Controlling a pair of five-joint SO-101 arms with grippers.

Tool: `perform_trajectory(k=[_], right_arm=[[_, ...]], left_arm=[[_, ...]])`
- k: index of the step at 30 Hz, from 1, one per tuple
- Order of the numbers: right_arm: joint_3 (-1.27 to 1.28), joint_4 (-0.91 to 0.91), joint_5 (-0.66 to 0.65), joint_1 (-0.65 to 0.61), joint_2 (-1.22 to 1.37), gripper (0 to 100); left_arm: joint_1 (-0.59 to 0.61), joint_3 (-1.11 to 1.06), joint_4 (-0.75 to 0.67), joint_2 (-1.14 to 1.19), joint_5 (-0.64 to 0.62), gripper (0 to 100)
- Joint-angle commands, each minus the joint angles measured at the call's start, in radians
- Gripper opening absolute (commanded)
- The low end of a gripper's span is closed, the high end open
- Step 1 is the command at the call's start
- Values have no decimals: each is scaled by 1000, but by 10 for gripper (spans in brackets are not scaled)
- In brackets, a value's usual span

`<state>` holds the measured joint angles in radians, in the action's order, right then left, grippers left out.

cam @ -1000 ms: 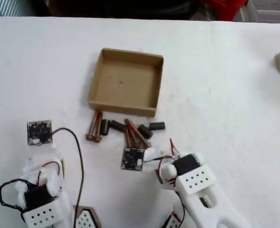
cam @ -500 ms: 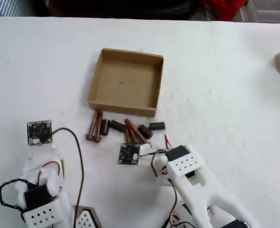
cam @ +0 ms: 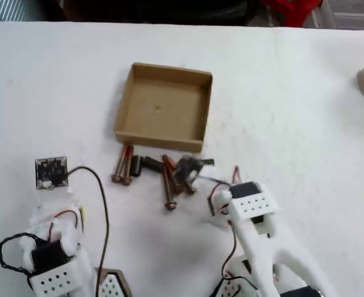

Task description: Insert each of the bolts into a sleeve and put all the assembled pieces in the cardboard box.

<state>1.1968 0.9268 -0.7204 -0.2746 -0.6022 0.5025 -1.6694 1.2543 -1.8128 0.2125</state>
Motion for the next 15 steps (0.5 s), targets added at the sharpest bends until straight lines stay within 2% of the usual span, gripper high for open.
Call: perform_trajectory(k=[1,3,6,11,15], right_arm=[[-18,-12,118,96,-61,17],[-21,-12,181,145,-84,17],[-40,-38,264,206,-93,17],[-43,-93,356,266,-97,17],[-44,-113,361,298,-94,17]], left_arm=[[10,63,-15,10,9,102],[8,86,-29,10,32,102],[-1,104,-150,12,160,102],[-71,258,-94,42,109,102],[-125,451,-92,306,57,102]])
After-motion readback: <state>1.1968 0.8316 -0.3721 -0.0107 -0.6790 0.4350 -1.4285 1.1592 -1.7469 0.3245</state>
